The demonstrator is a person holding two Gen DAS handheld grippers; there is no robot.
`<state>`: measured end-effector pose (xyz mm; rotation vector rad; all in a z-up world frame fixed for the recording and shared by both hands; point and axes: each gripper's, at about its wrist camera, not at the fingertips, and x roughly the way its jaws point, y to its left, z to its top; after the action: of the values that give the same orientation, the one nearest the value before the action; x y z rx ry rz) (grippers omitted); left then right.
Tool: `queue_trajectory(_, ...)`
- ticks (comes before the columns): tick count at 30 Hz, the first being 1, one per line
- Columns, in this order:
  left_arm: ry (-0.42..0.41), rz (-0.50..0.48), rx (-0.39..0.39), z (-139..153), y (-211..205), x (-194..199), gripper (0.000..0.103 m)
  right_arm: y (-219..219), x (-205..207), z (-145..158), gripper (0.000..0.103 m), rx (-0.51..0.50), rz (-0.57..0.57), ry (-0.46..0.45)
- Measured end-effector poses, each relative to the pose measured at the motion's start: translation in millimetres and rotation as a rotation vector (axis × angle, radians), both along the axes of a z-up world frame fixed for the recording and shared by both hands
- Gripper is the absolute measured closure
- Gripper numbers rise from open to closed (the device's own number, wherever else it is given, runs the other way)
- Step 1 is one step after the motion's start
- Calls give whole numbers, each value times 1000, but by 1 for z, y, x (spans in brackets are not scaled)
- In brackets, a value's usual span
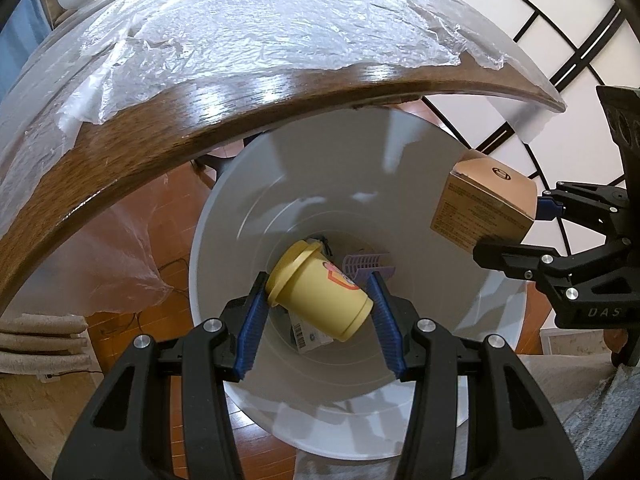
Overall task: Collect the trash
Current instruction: 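Open the left tool to drop the yellow cup while the right tool drops the gold box, then move both open tools back over the table toward the purple roller and white box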
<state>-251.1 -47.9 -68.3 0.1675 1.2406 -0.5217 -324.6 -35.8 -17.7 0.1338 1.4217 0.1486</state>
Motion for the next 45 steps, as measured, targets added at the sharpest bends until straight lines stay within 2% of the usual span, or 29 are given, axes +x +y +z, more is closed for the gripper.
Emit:
queue_trajectory(8, 2, -16, 1, -3, -2, 3, 52, 2, 0, -6, 45, 2, 10, 12)
queue_trajectory(9, -2, -19, 2, -2, -2, 4, 45, 2, 0, -4, 45, -1, 10, 5)
queue_trajectory(10, -7, -13, 12, -2, -3, 5, 25, 2, 0, -3, 36, -10, 7, -1)
queue_trajectory(11, -12, -3, 16, 0, -3, 5, 18, 2, 0, -1, 22, -20, 2, -12)
queue_trajectory(13, -16, 12, -1, 3, -1, 7, 16, 0, 1, 4, 16, -26, -8, -36)
queue_trajectory(19, 7, 60, -37, 12, 10, 12, 16, -1, 2, 20, 16, -24, -17, -81)
queue_trajectory(24, -23, 88, -112, 50, 23, 8, 16, 3, 3, 51, 12, -115, 26, -190)
queue_trajectory(26, -100, 127, -138, 84, 32, 9, 12, 5, 6, 66, 7, -149, 42, -246)
queue_trajectory(27, -142, 149, -153, 100, 37, 11, 1, 6, 10, 75, 6, -152, 48, -278)
queue_trajectory(28, -180, 169, -167, 112, 41, 13, 1, 6, 14, 80, 5, -146, 50, -296)
queue_trajectory(32, -294, 245, -210, 155, 57, 48, 1, 7, 43, 98, 5, -117, 67, -368)
queue_trajectory(35, -329, 297, -206, 169, 61, 88, 1, 13, 77, 101, 5, -121, 73, -407)
queue_trajectory(37, -344, 291, -208, 173, 58, 112, 1, 20, 96, 102, 5, -120, 77, -427)
queue_trajectory(40, -371, 259, -164, 174, 43, 151, 1, 29, 128, 99, 5, -111, 89, -447)
queue_trajectory(45, -329, 217, -134, 161, 20, 209, 1, 43, 177, 86, 5, -110, 108, -444)
